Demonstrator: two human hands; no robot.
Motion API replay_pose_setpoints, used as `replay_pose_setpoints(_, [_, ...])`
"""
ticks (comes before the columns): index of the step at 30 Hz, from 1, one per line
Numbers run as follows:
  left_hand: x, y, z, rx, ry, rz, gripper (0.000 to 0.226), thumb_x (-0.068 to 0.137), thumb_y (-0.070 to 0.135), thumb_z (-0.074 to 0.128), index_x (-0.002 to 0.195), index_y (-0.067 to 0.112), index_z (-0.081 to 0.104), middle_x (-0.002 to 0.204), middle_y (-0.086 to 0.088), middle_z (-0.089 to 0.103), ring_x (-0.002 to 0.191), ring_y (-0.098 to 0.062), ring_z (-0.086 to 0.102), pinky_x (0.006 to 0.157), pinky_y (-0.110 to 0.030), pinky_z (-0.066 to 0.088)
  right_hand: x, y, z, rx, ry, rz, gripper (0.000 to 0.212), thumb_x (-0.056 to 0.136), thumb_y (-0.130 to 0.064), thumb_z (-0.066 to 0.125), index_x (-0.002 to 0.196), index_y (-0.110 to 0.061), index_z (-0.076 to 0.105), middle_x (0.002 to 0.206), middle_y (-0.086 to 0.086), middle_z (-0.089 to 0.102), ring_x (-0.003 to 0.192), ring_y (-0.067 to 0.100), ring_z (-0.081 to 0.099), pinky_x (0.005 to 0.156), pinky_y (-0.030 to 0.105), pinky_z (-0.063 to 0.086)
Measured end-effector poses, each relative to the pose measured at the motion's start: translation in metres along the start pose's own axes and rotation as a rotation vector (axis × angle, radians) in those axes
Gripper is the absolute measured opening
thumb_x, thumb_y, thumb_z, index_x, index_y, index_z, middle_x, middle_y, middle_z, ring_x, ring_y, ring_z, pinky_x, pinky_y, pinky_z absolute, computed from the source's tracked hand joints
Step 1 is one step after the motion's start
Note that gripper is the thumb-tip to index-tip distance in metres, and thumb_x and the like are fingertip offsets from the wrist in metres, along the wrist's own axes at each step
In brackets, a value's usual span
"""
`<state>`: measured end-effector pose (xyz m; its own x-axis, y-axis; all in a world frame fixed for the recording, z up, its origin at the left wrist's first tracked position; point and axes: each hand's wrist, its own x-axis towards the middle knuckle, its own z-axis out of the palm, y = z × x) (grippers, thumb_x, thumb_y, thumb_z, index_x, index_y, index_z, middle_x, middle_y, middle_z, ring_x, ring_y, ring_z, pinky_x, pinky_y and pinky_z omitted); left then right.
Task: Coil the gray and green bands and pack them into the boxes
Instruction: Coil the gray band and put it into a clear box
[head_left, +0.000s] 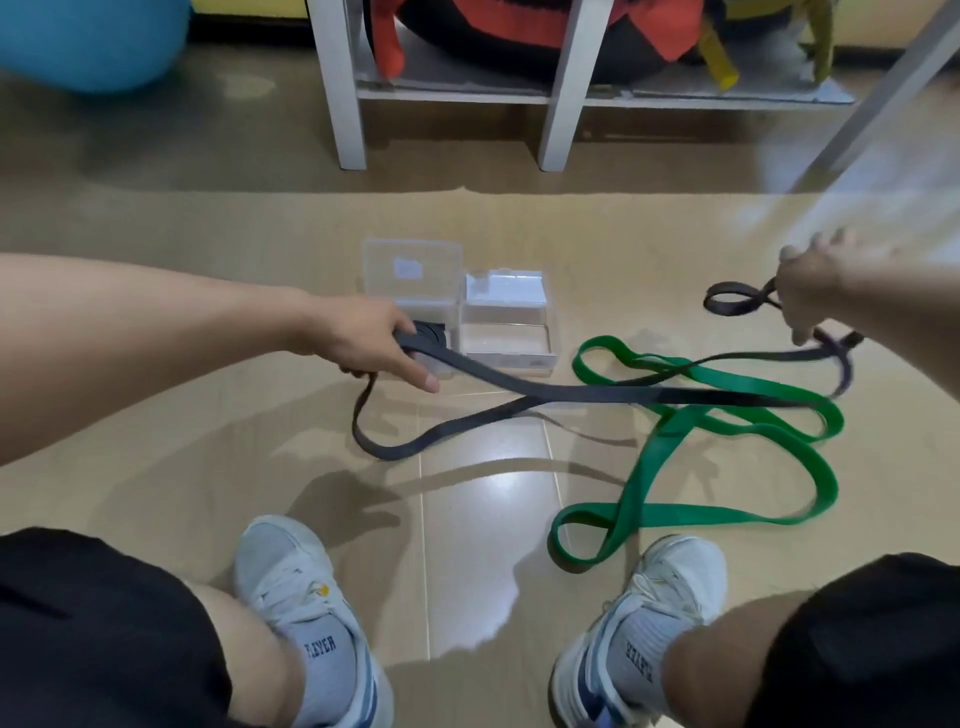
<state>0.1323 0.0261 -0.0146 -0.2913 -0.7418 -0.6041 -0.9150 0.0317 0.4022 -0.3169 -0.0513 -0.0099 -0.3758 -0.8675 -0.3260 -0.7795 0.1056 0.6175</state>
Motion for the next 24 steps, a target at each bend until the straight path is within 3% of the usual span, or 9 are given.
replay_pose_setpoints(2, [0.001,0.009,0.003,-0.084,0.025,0.089,0.031,0.078,0.040,0.086,0.090,0.017,0.068,0.067,0.004,0.056,0.058,-0.013,0.052,0.052,-0.022,0.041,-0.005,-0.017,-0.002,0.048,0.074,-0.112,0.070,0.067,-0.041,0.088,0.125,-0.015,0.058,0.131,0.018,0.057,0.127,0.039,0.049,0.106,0.051,0.044])
replay_pose_setpoints(5, [0.002,0.024,0.007,-0.196,0.062,0.161,0.022,0.079,0.026,0.087,0.092,0.018,0.071,0.066,0.005,0.060,0.056,-0.007,0.056,0.049,-0.015,0.042,-0.060,-0.079,-0.028,0.276,-0.017,-0.489,0.102,0.071,-0.036,0.091,0.155,-0.018,0.036,0.149,0.014,0.051,0.133,0.034,0.050,0.108,0.035,0.041])
replay_pose_setpoints(8, [0.004,0.036,0.011,-0.247,0.050,0.195,0.017,0.082,0.021,0.085,0.095,0.021,0.074,0.063,0.013,0.064,0.058,-0.003,0.058,0.055,-0.013,0.044,-0.114,-0.131,-0.044,0.569,-0.138,-0.877,0.102,0.074,-0.043,0.088,0.157,-0.029,0.031,0.156,-0.006,0.044,0.140,0.017,0.044,0.108,0.024,0.029])
replay_pose_setpoints(10, [0.005,0.040,0.015,-0.253,0.039,0.203,0.015,0.083,0.019,0.084,0.094,0.023,0.076,0.065,0.016,0.068,0.060,0.000,0.060,0.057,-0.011,0.044,-0.134,-0.151,-0.047,0.686,-0.176,-0.989,0.079,0.076,-0.048,0.085,0.144,-0.031,0.050,0.143,-0.013,0.055,0.129,0.007,0.049,0.103,0.022,0.033])
replay_pose_setpoints(12, [0.006,0.039,0.017,-0.246,0.051,0.199,0.014,0.081,0.018,0.085,0.093,0.021,0.076,0.069,0.012,0.071,0.063,-0.002,0.060,0.061,-0.013,0.045,-0.144,-0.163,-0.051,0.793,-0.197,-1.033,0.041,0.079,-0.048,0.082,0.111,-0.025,0.070,0.113,-0.008,0.072,0.104,0.010,0.064,0.094,0.029,0.046])
replay_pose_setpoints(14, [0.007,0.035,0.019,-0.243,0.058,0.191,0.015,0.080,0.018,0.086,0.090,0.020,0.075,0.072,0.007,0.070,0.065,-0.008,0.060,0.065,-0.021,0.047,-0.143,-0.168,-0.054,0.879,-0.202,-1.036,0.026,0.084,-0.041,0.080,0.089,-0.018,0.070,0.084,-0.001,0.075,0.080,0.013,0.067,0.082,0.035,0.049])
replay_pose_setpoints(16, [0.009,0.030,0.021,-0.263,0.060,0.170,0.016,0.080,0.021,0.086,0.087,0.020,0.072,0.071,0.006,0.067,0.061,-0.010,0.059,0.063,-0.023,0.048,-0.140,-0.165,-0.057,0.984,-0.271,-1.047,0.020,0.087,-0.031,0.079,0.081,-0.017,0.065,0.073,0.004,0.070,0.070,0.016,0.067,0.081,0.037,0.050])
replay_pose_setpoints(19, [0.011,0.020,0.022,-0.223,0.008,0.142,0.019,0.080,0.027,0.086,0.083,0.017,0.071,0.070,0.007,0.065,0.059,-0.010,0.060,0.056,-0.020,0.049,-0.137,-0.150,-0.073,1.134,-0.424,-1.151,0.025,0.091,-0.023,0.074,0.072,-0.019,0.059,0.064,0.008,0.050,0.061,0.018,0.052,0.076,0.040,0.045])
replay_pose_setpoints(24, [0.011,-0.007,0.029,-0.073,-0.119,0.005,0.021,0.085,0.031,0.082,0.090,0.014,0.071,0.078,0.008,0.068,0.074,-0.013,0.071,0.059,-0.025,0.050,-0.121,-0.111,-0.109,1.386,-0.609,-1.130,0.040,0.092,-0.045,0.055,0.060,-0.022,0.049,0.056,-0.001,0.039,0.059,0.017,0.044,0.082,0.037,0.041])
